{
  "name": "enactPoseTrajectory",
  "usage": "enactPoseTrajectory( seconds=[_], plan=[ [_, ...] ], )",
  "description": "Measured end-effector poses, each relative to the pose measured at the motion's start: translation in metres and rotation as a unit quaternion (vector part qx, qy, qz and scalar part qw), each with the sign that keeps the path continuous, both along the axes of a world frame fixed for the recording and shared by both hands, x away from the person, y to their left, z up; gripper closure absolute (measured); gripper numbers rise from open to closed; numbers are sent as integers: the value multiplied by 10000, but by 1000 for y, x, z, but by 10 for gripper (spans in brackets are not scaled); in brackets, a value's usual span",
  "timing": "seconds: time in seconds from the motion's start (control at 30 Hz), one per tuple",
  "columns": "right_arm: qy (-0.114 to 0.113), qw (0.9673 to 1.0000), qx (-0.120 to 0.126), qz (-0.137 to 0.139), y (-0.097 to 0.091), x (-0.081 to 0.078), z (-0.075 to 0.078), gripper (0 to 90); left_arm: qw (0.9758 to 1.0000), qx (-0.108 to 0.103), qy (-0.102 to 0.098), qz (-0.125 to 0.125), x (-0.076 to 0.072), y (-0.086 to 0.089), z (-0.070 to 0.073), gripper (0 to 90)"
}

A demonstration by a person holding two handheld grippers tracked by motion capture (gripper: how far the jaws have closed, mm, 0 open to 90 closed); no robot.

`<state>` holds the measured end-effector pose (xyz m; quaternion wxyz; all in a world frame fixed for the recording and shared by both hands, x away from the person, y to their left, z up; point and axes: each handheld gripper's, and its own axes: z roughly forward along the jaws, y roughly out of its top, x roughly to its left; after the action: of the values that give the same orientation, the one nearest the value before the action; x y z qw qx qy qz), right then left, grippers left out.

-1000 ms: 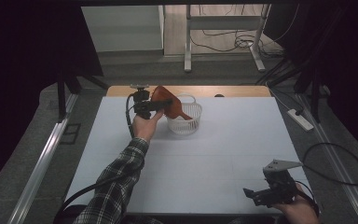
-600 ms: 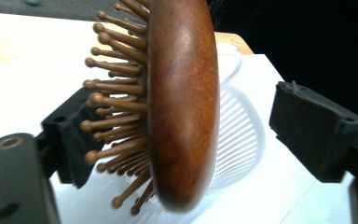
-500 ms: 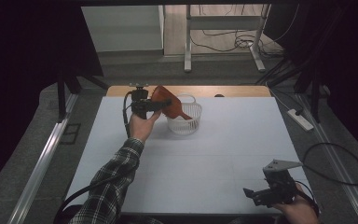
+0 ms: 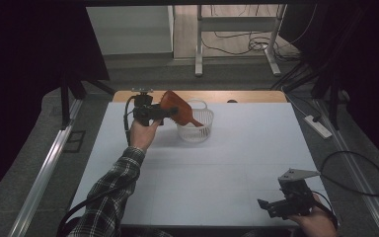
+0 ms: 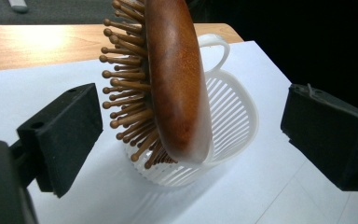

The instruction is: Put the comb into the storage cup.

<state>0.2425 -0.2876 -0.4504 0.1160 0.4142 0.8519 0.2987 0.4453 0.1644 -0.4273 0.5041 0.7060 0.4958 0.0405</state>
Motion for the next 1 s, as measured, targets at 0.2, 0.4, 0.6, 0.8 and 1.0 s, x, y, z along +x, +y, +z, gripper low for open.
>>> enactPoseTrajectory(
  seconds=[0.2, 0.4, 0.6, 0.8, 1.0],
  plan=[
    [3, 10000, 5, -24, 0, 1, 0, 1, 9998, 180, -40, -108, -4, 3, 1, 49],
    [12, 10000, 9, -24, 0, 1, 0, 0, 9990, 372, -128, -222, -7, 3, 1, 40],
    [16, 10000, 18, -40, -1, 1, 0, 0, 9973, 596, -235, -362, -10, 2, 2, 33],
    [-4, 10000, 4, -42, 0, 1, 0, 0, 9951, 818, -317, -453, -14, 2, 2, 22],
    [-35, 10000, 24, -72, -1, 0, 0, 0, 9936, 911, -420, -523, -18, 4, 3, 13]
  ],
)
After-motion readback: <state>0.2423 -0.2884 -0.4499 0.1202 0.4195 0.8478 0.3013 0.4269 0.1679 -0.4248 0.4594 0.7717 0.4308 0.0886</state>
